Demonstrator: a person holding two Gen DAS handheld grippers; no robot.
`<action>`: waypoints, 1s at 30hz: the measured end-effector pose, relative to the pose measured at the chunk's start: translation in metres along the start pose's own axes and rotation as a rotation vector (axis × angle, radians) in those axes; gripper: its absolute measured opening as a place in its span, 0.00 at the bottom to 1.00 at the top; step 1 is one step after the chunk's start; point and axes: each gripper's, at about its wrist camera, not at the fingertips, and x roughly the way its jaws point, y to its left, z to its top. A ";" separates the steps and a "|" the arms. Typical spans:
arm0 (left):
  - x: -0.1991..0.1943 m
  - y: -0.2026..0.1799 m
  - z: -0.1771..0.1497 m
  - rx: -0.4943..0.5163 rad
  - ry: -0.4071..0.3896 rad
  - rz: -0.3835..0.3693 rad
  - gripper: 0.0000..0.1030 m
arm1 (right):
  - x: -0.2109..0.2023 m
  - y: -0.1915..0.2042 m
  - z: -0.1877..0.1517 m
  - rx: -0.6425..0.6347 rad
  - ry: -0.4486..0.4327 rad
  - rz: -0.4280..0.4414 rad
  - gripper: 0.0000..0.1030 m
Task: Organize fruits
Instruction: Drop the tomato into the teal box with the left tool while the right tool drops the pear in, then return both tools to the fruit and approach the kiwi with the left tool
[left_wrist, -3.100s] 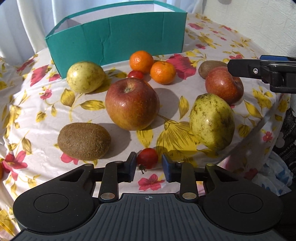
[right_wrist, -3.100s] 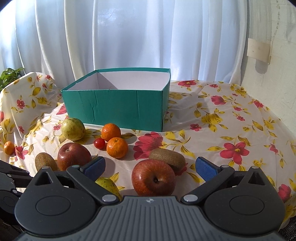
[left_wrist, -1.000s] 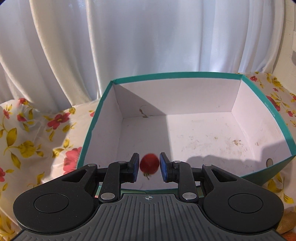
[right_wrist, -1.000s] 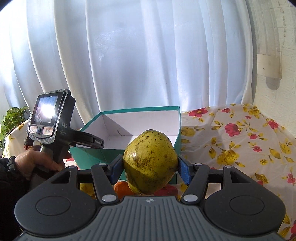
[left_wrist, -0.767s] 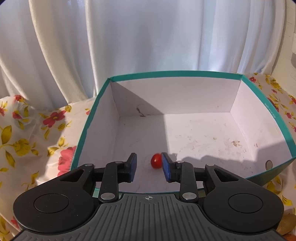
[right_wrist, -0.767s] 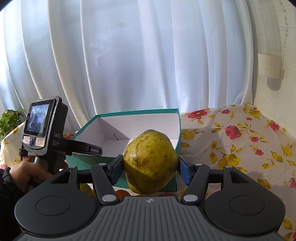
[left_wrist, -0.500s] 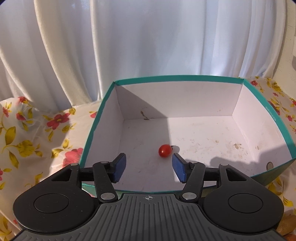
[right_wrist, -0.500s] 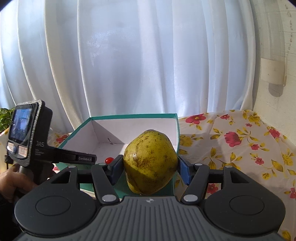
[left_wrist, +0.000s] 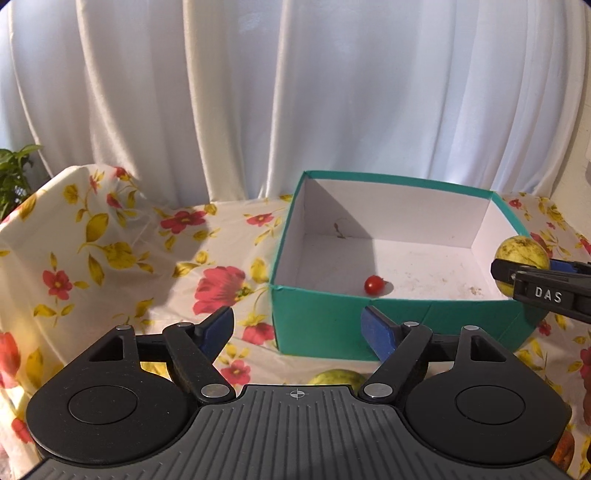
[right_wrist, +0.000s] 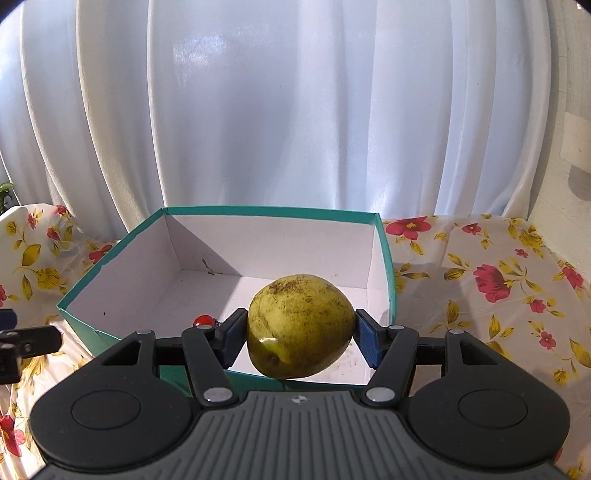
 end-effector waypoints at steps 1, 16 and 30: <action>-0.001 0.002 -0.003 0.004 0.010 0.006 0.79 | 0.009 0.001 0.000 0.003 0.027 -0.004 0.60; -0.021 0.018 -0.050 0.028 0.035 -0.047 0.84 | -0.001 0.023 0.011 -0.072 0.007 -0.014 0.78; -0.031 0.009 -0.117 0.134 0.133 -0.102 0.85 | -0.131 0.012 -0.085 -0.065 -0.109 0.066 1.00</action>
